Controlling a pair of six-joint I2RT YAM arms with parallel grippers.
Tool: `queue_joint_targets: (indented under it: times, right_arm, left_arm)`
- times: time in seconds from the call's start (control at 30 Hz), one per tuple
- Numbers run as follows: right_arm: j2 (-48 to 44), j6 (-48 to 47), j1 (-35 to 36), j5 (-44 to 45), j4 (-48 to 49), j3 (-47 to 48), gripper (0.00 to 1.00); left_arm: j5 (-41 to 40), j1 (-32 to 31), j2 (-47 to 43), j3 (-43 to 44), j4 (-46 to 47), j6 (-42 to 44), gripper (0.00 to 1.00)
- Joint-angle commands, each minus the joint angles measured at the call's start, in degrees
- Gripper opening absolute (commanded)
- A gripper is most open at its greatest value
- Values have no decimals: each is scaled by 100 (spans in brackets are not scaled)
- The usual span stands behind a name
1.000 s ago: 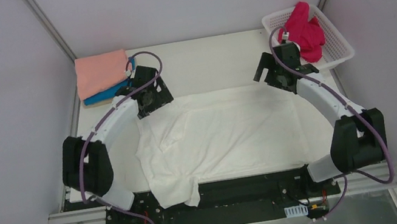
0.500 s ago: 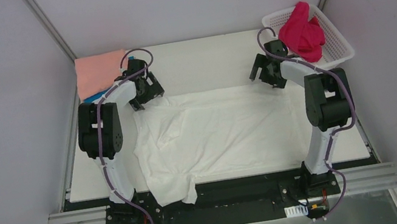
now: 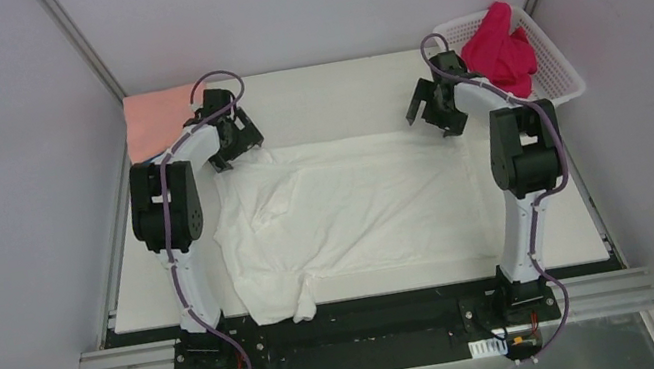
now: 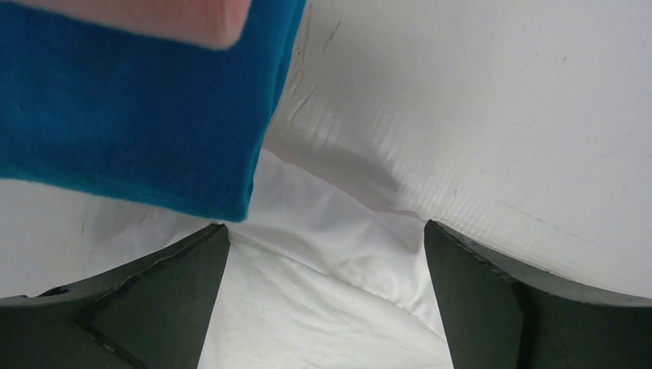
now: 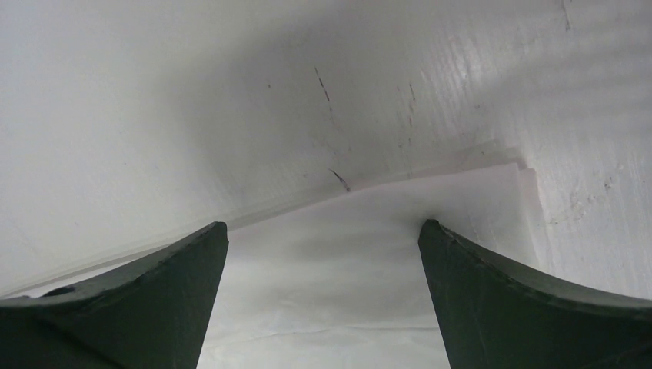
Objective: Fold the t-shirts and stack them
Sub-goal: Fold the flattened tshirt in 1/3 of the way
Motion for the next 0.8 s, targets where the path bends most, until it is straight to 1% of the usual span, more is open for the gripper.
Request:
queue_joint_targets:
  times: [0.0, 0.33, 0.63, 0.77]
  right_arm:
    - [271, 114, -200, 21, -244, 379, 99]
    - [776, -31, -363, 46, -384, 1306, 99]
    - [1324, -137, -431, 21, -595, 2275, 99]
    - [1458, -218, -440, 158, -575, 2515, 99]
  left_arm:
    - [126, 128, 488, 221, -94, 58, 99]
    - [383, 151, 1044, 1110, -93, 289, 99]
    - [421, 158, 1675, 2009, -95, 404, 99]
    - [421, 168, 1936, 2530, -141, 479, 99]
